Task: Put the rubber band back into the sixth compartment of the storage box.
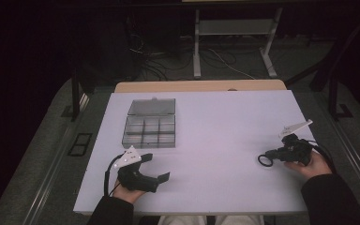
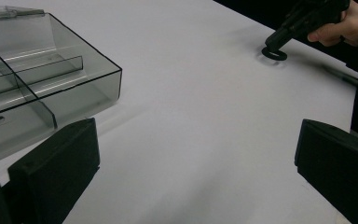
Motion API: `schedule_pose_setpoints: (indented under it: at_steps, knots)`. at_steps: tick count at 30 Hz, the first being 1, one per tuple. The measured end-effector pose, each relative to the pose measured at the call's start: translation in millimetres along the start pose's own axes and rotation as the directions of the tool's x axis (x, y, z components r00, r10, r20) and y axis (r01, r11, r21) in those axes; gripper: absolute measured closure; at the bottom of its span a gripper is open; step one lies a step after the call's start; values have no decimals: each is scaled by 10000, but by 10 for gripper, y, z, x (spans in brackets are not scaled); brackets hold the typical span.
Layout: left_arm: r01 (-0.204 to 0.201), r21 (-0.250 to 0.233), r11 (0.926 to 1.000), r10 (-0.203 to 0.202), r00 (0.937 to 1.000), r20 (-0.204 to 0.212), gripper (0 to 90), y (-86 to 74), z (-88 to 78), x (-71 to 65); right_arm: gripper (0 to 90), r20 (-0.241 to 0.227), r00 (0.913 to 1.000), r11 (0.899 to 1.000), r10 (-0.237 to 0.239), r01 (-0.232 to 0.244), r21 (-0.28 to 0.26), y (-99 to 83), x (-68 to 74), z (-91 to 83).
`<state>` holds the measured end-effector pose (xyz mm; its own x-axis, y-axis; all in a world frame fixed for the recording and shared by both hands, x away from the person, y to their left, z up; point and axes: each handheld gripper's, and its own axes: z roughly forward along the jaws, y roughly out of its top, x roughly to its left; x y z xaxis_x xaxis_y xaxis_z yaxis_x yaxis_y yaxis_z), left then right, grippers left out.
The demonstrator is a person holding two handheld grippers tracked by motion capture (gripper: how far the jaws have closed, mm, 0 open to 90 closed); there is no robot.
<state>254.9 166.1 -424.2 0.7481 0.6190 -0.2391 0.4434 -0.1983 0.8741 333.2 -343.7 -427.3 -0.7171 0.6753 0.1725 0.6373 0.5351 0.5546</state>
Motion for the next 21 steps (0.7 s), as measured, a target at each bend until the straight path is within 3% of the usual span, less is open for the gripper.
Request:
schedule_pose_setpoints:
  at_steps: [21]
  knots:
    - [4, 42, 10000, -4, 10000, 18, 0, -4, 7, 2, 858, -403, 9990, 9963, 211, -243, -821, 100, 21, -62]
